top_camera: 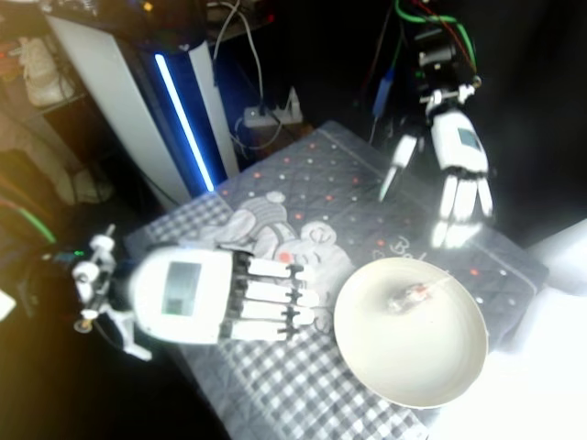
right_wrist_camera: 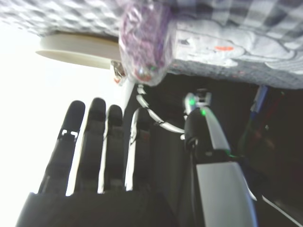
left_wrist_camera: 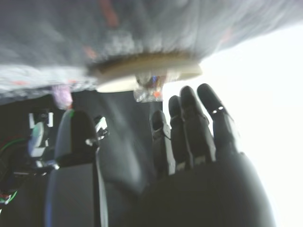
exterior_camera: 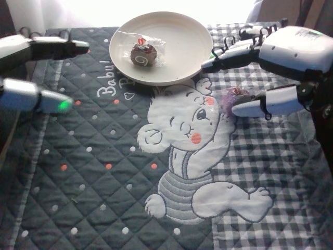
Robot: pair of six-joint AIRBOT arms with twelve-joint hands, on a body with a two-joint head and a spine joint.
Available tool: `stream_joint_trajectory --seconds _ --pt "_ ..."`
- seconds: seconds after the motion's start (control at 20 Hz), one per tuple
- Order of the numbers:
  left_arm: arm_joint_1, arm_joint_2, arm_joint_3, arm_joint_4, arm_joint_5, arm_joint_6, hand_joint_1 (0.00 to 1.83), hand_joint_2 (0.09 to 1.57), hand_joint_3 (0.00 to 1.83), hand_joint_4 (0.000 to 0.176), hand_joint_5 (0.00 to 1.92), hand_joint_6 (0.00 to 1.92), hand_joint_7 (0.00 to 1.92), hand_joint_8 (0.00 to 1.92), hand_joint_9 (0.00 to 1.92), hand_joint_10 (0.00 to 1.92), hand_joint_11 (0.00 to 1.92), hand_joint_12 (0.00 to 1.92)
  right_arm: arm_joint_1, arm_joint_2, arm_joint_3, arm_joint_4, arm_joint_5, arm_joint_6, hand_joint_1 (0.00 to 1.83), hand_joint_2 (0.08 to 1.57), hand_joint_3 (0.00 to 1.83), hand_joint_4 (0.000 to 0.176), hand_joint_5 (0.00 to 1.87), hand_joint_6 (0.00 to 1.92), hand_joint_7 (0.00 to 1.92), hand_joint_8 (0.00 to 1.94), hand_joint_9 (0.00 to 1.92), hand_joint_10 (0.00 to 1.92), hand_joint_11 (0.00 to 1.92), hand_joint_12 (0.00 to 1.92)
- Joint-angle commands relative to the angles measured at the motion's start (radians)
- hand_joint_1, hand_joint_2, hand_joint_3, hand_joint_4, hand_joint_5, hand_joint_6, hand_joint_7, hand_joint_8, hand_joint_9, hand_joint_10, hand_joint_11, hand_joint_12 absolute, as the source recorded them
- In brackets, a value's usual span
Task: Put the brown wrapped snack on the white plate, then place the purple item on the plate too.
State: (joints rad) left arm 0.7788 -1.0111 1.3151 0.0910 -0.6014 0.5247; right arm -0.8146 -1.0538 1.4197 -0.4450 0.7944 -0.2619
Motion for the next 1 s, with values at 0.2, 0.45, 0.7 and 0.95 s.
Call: stream_joint_trajectory --seconds 0.2,0.45,0.7,0.95 --pt "0.094 0.087 -0.098 -0.109 -0.349 -0.009 0.75 0.96 0.0 0.099 0.31 0.0 0.34 0.0 0.31 0.0 0.0 0.88 0.01 -0.019 0.019 0.033 0.018 0.007 1.18 1.0 0.0 0.057 0.61 0.01 0.66 0.02 0.81 0.11 0.31 1.36" --pt "0.195 0.101 -0.13 -0.219 -0.476 -0.008 0.78 0.97 0.0 0.093 0.36 0.0 0.38 0.01 0.38 0.01 0.0 0.98 0.01 -0.03 0.02 0.023 0.015 0.007 1.25 1.16 0.0 0.0 0.93 0.78 0.87 1.34 0.65 1.31 0.48 1.72" --pt "0.226 0.101 -0.132 -0.27 -0.515 -0.006 0.81 0.98 0.0 0.072 0.38 0.01 0.42 0.01 0.42 0.01 0.0 1.06 0.01 -0.029 0.024 0.055 0.057 0.01 1.35 1.12 0.0 0.0 1.0 0.82 0.94 1.12 0.88 1.32 0.76 1.5" --pt "0.222 0.085 -0.121 -0.284 -0.502 0.004 0.84 0.96 0.0 0.049 0.43 0.01 0.44 0.01 0.44 0.01 0.0 1.1 0.084 -0.041 0.1 0.2 0.146 0.022 1.26 1.08 0.0 0.0 1.14 0.59 1.03 1.07 0.93 1.2 0.8 1.61"
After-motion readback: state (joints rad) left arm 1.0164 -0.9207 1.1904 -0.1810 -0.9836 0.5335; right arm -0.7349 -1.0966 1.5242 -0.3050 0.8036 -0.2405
